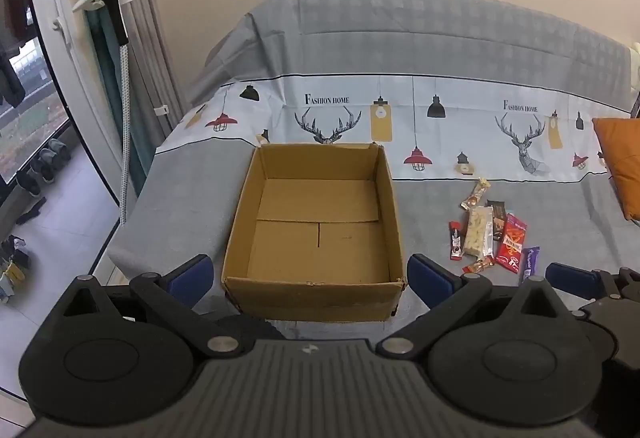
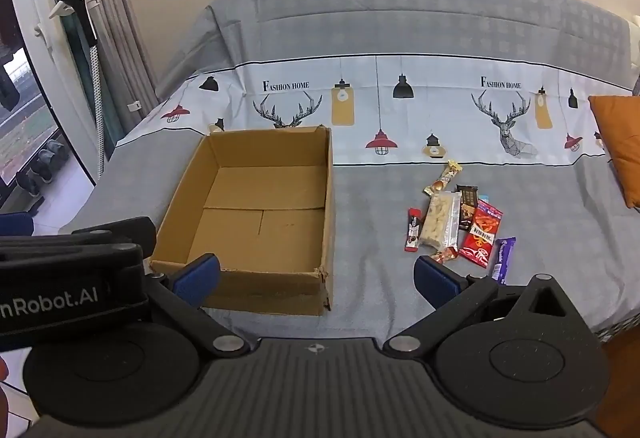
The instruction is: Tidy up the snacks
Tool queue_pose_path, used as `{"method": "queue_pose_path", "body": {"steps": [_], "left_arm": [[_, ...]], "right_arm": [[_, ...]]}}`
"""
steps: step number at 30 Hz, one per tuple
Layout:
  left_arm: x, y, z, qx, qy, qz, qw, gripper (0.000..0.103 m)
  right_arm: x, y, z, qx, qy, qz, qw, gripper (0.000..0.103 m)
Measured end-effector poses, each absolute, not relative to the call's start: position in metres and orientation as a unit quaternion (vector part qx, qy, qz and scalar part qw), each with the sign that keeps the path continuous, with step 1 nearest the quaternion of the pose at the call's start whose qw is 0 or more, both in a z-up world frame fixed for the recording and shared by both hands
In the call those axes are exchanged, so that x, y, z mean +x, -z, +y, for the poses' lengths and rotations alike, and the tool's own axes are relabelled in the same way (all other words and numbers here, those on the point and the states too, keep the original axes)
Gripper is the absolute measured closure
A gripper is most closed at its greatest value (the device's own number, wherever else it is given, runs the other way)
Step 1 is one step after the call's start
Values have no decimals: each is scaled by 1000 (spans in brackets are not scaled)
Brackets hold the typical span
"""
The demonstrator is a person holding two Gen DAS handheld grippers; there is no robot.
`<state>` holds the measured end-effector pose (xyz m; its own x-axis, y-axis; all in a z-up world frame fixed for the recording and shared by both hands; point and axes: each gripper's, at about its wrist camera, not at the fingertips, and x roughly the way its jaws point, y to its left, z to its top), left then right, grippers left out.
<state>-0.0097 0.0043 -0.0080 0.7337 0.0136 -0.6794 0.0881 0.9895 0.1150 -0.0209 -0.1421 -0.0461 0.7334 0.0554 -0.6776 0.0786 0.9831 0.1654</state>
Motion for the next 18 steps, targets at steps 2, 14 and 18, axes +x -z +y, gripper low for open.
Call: {"method": "queue_pose_path", "body": {"steps": [2,14,18], "left_arm": [[-11,8,6,66,21,365,928,0],[-8,8,11,60,23,377,924,0],[-8,7,10,63,20,375,925,0]], "right_arm": [[-21,46,-139,90,7,365,927,1],[-21,47,-139,87,-2,365,927,1],[-22,48,-135,85,-4,365,927,1]]}}
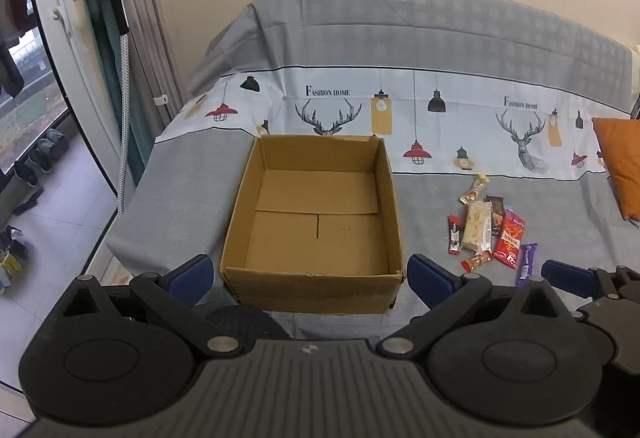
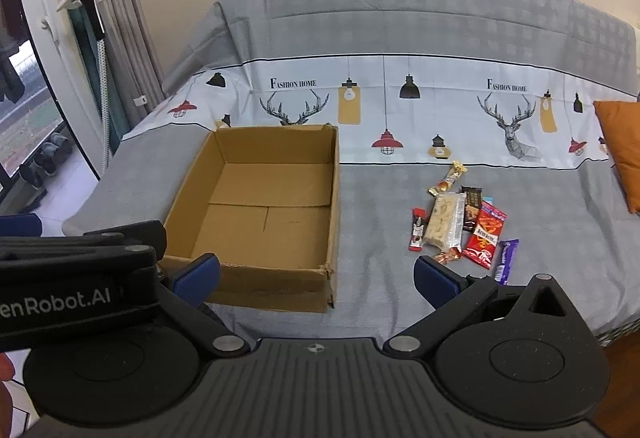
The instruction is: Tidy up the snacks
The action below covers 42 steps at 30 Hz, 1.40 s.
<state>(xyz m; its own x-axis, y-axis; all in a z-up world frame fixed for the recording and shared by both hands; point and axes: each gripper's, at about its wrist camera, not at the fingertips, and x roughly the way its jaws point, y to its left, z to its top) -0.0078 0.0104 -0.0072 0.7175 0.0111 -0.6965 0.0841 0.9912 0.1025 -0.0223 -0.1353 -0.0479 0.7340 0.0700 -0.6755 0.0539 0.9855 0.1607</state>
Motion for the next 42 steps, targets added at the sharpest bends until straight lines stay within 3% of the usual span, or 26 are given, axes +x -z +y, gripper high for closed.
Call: {"method": "queue_pose_path", "body": {"steps": [42], "left_arm": [[-13,9,13,61,19,375,925,0]], "right_arm": [[-24,48,-134,83,-10,365,927,1]]}}
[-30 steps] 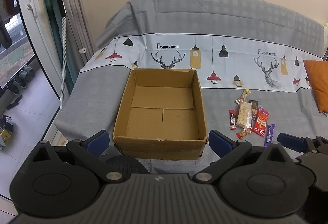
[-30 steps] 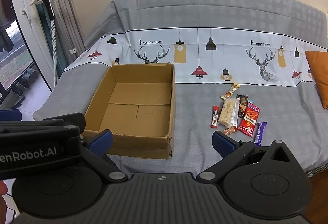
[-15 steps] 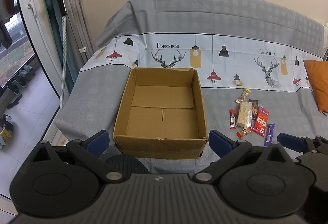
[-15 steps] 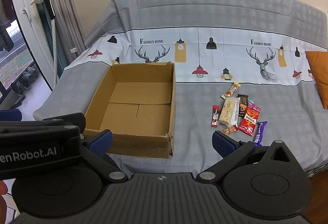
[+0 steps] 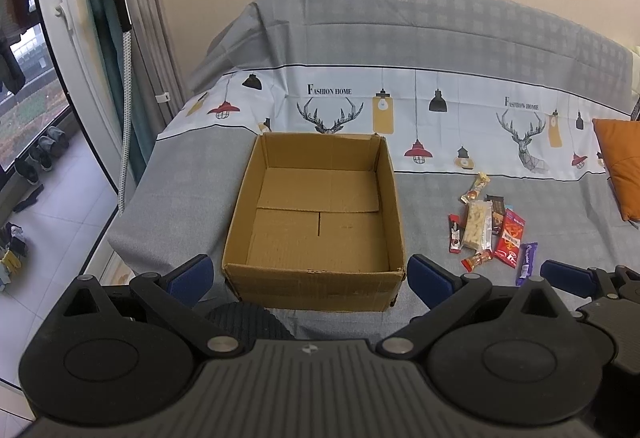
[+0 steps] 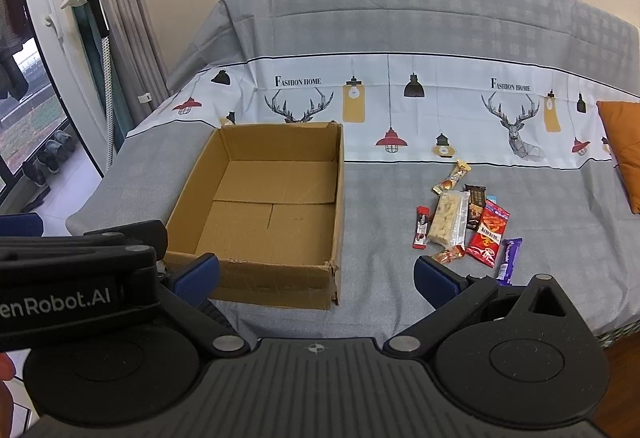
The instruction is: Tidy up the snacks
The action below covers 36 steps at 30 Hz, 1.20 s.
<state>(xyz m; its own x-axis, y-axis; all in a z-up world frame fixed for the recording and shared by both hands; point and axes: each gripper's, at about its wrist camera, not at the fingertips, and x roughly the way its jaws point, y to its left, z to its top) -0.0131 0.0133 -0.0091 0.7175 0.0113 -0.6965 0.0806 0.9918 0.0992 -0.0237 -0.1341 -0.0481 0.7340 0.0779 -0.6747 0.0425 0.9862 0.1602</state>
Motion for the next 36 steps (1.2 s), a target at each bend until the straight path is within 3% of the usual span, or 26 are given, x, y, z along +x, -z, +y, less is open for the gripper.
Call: {"method": "queue_pose_path", "body": {"steps": [14,19,26,31,34,36], "left_arm": [[8,29,4,73,37,408,909,0],[29,65,-49,105,65,403,907,0],[94,157,-149,111,122,413,896,0],[153,234,-220,160,196,414,874,0],[192,272,-256,141,239,394,876,0],[225,298,-277,124,258,414,864,3]], "right_arm": [[-12,71,-140,93,-9,383,919,1],[2,121,-189,154,-28,371,916,1],[20,219,-308,206,54,330,920,1],[45,285,-398,215,113,355,903,16],[65,315,-436,208,132,367,897,30],[80,336,-456,228,134,383,885,45]]}}
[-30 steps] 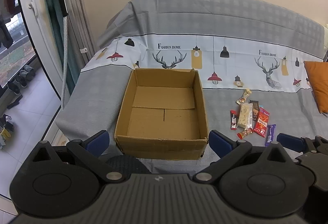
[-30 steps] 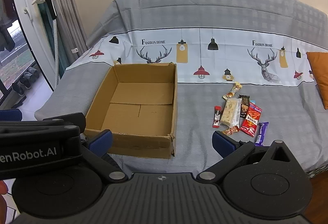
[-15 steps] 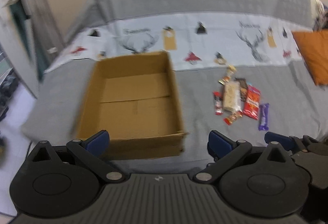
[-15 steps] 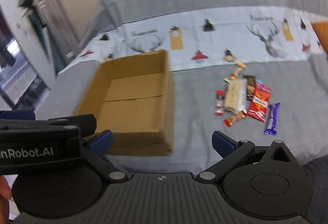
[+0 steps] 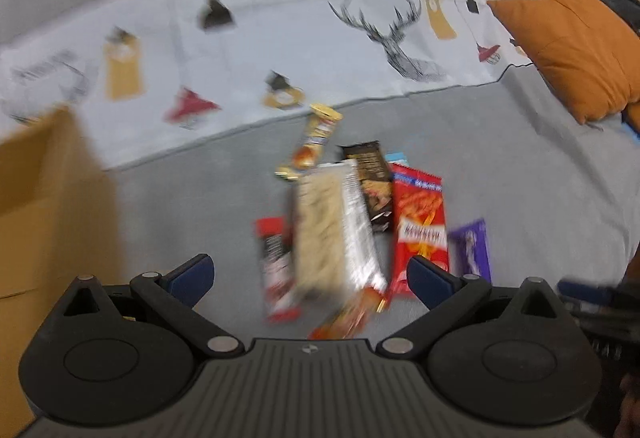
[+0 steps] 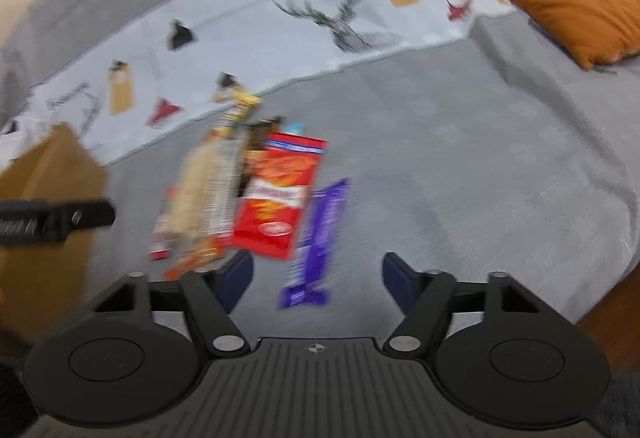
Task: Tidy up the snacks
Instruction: 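Grasp the clear puffed-snack bag with the left tool while the right tool grasps the purple chocolate bar, then carry both snacks over the cardboard box and open both tools to drop them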
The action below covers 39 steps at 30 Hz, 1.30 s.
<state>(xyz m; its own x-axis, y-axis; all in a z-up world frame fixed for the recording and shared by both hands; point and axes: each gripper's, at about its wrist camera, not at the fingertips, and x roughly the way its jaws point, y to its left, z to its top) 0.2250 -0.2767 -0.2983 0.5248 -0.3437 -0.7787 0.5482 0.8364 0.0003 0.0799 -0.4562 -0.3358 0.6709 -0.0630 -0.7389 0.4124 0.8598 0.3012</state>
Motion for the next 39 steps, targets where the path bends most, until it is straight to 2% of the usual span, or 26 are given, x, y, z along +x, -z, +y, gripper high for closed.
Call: {"method": "queue_pose_path", "body": {"steps": [2,4,5,6,7,9,12,15,19,22,24,25,26,29,32,39], "left_arm": [[253,321,-291,112,264,428,857,8],[275,340,-299,107,271,443,848,13],[286,351,-302,104,279,463,835,29],[294,360,-302,102,283,486,820,61],[297,363,-302,97,285,499,812,60],[297,359,-294,83,296,493,814,62],[285,345,-283,102,294,483,818,62],[266,335,-262,101,288,499,811,62],[253,351,-245,87,269,531,799,62],[252,362,-241,76,268,524,805,55],[248,361,-248,106,269,509,810,61],[247,359,-251,118,268,507,811,62],[246,357,-251,120,265,510,809,62],[241,341,-249,130,235,502,822,62],[235,317,-237,98,235,498,829,62],[205,249,-204,65,205,482,850,62]], "right_arm": [[93,351,-467,252,121,396,874,55],[107,361,-470,258,94,403,873,56],[113,364,-469,260,84,406,872,56],[119,365,-467,261,78,408,872,58],[124,369,-465,257,73,413,871,60],[134,373,-457,241,85,427,867,78],[133,368,-446,203,93,425,877,81],[126,364,-433,169,94,414,890,81],[122,367,-427,146,97,413,894,80],[123,374,-425,141,107,414,893,75],[126,374,-426,139,107,419,891,75],[129,373,-427,141,106,421,890,76],[128,372,-430,150,112,419,889,81],[126,370,-437,179,126,413,884,83],[123,360,-433,180,121,393,894,83],[94,308,-400,194,119,368,902,83]]}}
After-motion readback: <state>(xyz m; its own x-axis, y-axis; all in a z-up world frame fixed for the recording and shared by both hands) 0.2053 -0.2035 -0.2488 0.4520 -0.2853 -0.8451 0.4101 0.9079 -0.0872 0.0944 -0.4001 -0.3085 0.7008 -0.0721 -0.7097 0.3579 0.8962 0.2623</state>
